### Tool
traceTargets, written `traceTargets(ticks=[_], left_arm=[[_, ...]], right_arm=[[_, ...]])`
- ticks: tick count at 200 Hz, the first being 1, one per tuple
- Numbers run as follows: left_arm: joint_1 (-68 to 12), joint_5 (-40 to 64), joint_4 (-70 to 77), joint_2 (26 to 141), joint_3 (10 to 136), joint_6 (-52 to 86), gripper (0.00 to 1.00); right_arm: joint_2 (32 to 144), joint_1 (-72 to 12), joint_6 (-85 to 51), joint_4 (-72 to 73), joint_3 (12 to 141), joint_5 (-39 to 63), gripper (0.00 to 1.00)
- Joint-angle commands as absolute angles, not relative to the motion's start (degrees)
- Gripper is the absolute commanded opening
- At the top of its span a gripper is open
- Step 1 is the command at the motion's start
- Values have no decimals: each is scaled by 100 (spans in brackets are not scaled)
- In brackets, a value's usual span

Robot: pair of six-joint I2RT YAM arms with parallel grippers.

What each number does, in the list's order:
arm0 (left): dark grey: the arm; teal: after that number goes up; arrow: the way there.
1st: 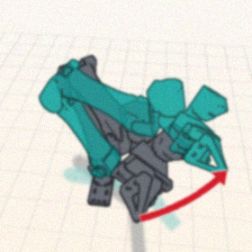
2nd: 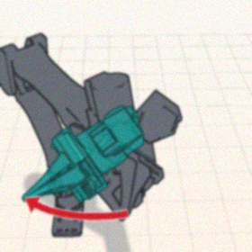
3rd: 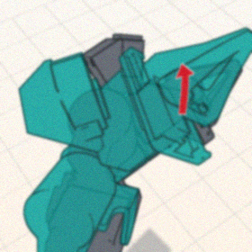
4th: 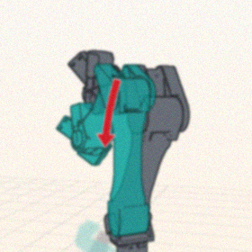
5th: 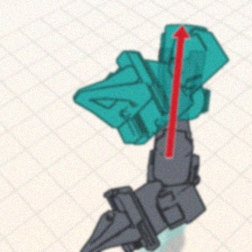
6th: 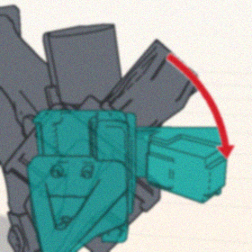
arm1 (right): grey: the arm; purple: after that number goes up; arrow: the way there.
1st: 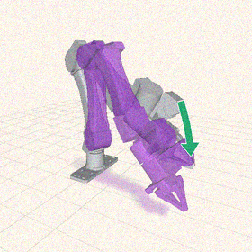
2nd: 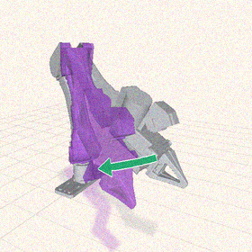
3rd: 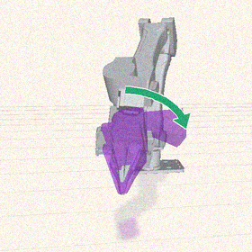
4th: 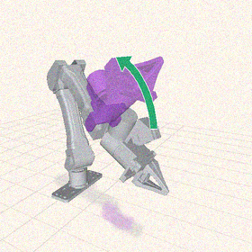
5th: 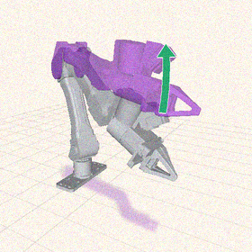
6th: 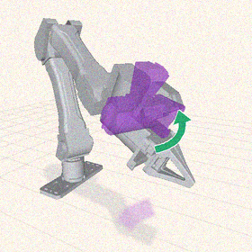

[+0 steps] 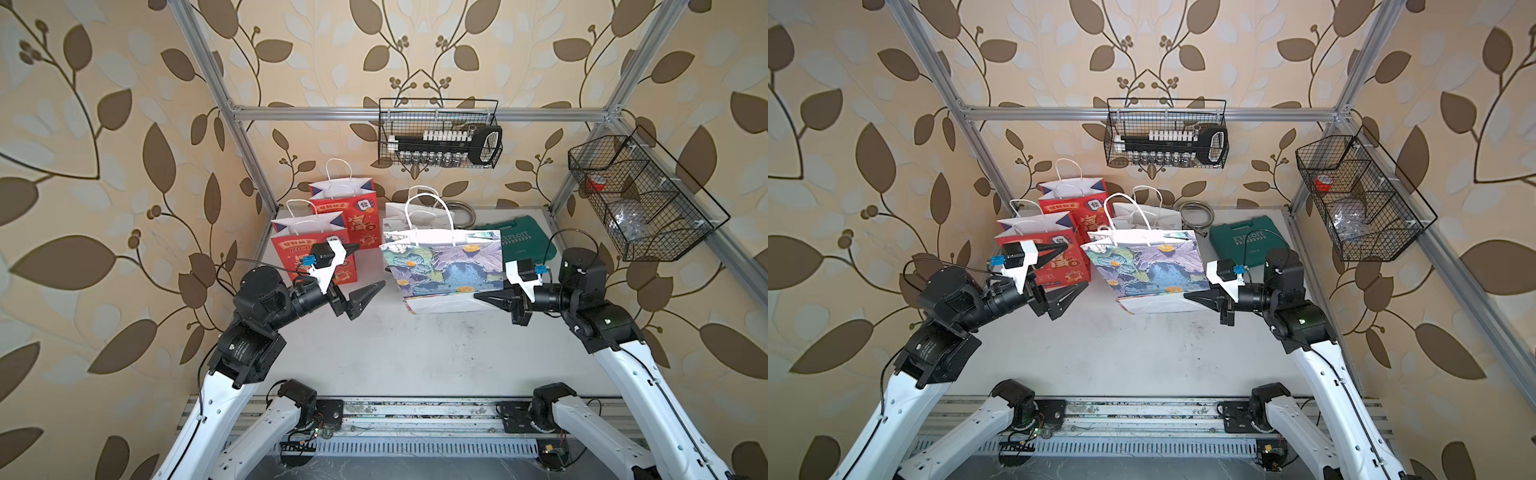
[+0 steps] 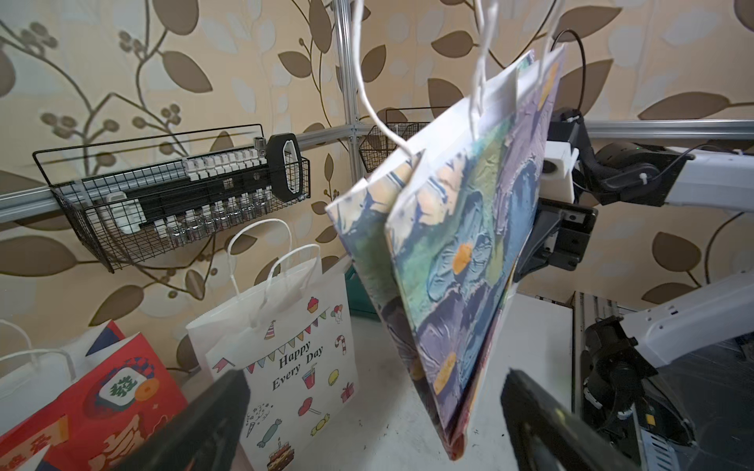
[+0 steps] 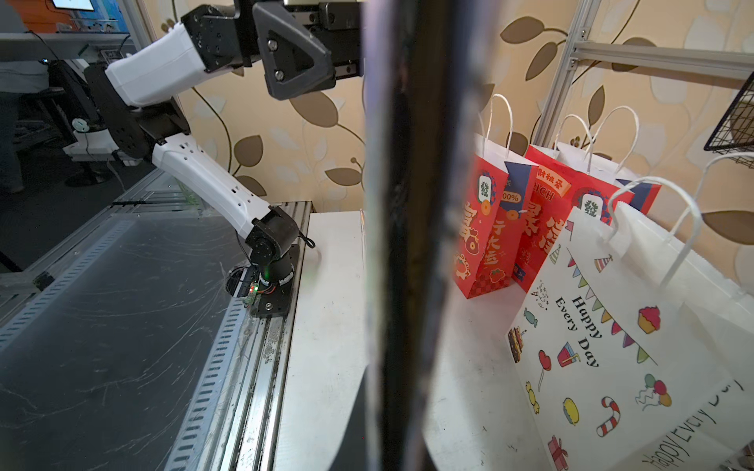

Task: Put away the paper bag
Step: Press the paper bag.

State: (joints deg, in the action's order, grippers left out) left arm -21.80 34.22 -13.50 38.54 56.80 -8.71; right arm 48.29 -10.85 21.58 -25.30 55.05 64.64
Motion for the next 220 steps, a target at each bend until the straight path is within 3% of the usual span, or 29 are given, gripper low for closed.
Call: traceTargets(ticks=[1,17,40,104,118,153,161,171,217,220], left_arm=[[-2215,3984,-1122,3956,5154,-622,99],[-2229,4630,182,4191,4505,459,99],[-2448,4657,2164,4597,3790,1549,99],[-3155,5031,3507,5238,3382,1511,97],[-3170,5014,3795,5227,3324,1534,87],[-3180,4951,4234,5265,3322,1561,40],[-3181,4932,4385,5273,3311,1614,26],[-3179,4891,4517,5283,3308,1644,0],[-3177,4820,4608,5234,3416,1833,0],[-3181,4795,4594,5232,3439,1853,8]], right_arm=[[4883,-1075,1554,-2035,5579,6622,0],[4928,-1111,1469,-1947,5616,6752,0],[4996,-1265,1465,-1937,5634,6783,0],[5274,-1772,853,-1264,5538,6517,0],[5300,-1767,794,-1240,5514,6488,0],[5304,-1767,661,-1153,5384,6487,0],[5301,-1768,651,-1144,5344,6462,0],[5292,-1770,620,-1122,5293,6443,0],[5273,-1771,492,-1001,5212,6430,0],[5272,-1766,492,-1008,5212,6428,0]])
